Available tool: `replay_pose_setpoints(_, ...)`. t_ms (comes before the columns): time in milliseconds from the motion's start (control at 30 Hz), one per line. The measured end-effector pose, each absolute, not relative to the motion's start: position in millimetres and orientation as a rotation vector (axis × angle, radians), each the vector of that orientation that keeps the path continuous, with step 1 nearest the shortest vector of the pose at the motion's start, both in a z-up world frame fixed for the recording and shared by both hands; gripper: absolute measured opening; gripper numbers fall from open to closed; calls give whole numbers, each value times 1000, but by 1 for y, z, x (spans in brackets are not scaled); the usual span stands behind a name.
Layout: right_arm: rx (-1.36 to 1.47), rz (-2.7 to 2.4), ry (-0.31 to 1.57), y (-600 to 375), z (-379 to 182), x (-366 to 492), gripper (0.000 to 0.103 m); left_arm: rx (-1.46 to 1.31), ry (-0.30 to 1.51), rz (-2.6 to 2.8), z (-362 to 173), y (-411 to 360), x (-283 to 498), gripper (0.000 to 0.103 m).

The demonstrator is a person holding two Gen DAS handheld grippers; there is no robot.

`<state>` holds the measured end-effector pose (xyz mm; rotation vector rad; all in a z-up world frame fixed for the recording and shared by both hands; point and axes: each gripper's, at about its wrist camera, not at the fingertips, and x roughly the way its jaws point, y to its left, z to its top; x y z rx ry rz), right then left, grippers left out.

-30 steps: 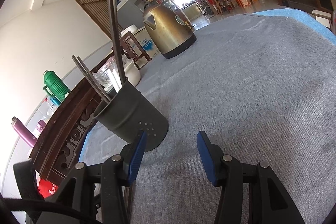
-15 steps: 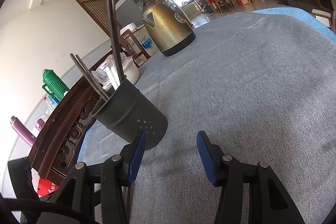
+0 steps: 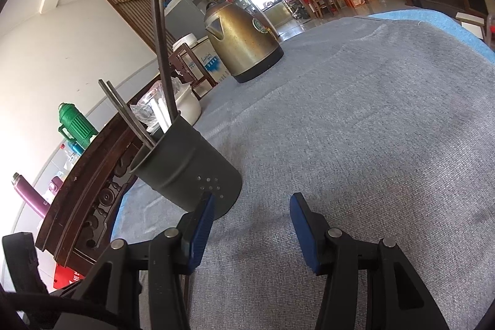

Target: Organize utensils

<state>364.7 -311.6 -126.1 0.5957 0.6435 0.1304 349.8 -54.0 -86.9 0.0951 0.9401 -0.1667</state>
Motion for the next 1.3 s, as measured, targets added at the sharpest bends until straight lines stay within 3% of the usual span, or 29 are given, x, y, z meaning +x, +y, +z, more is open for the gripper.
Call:
replay_pose_setpoints(367, 336, 195, 665, -256, -92, 353, 54, -5, 925, -150, -83, -27, 340, 65)
replay_pose_setpoints(800, 121, 191, 855, -200, -124, 356, 53, -81, 938, -128, -92, -1, 333, 65)
replay_pose_setpoints(1300, 117, 122, 877, -208, -126, 355, 52, -94, 947, -128, -96, 4, 331, 65)
